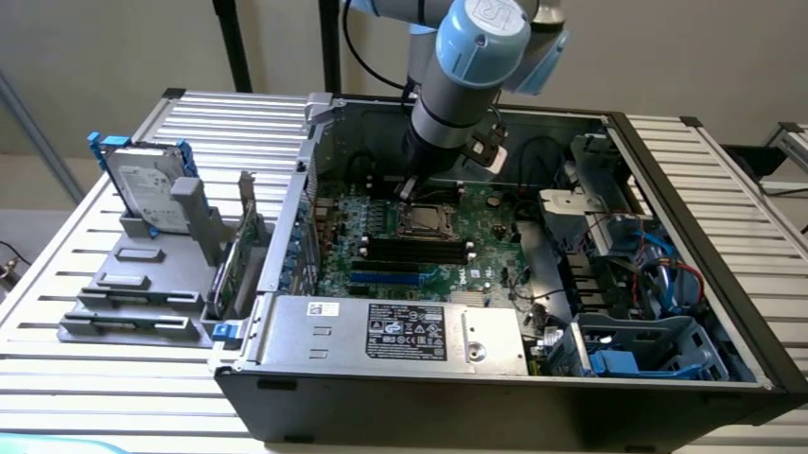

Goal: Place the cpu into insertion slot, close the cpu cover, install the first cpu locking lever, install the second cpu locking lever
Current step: 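Install the first cpu locking lever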

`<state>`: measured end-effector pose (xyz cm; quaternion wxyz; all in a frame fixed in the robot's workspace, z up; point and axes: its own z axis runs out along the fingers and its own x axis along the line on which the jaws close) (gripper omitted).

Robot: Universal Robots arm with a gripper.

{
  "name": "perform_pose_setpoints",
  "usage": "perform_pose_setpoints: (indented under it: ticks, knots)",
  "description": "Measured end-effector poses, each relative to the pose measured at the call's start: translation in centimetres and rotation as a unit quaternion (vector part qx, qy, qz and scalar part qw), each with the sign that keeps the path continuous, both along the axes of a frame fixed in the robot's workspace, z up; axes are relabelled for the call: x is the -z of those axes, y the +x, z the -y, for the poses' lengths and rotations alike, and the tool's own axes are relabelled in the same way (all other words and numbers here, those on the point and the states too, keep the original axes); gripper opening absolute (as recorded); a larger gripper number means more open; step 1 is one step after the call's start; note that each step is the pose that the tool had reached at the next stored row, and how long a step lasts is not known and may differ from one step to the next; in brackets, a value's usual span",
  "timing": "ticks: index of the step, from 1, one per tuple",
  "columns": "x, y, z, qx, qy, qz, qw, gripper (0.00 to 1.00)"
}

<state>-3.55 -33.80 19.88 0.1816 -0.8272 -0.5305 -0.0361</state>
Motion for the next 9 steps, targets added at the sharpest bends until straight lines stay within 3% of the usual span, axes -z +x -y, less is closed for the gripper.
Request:
perform_pose_setpoints:
  ticks: [9]
  knots:
    - [0.00,0.58,-0.02,0.000,0.0000,0.0000,1.0000,0.11]
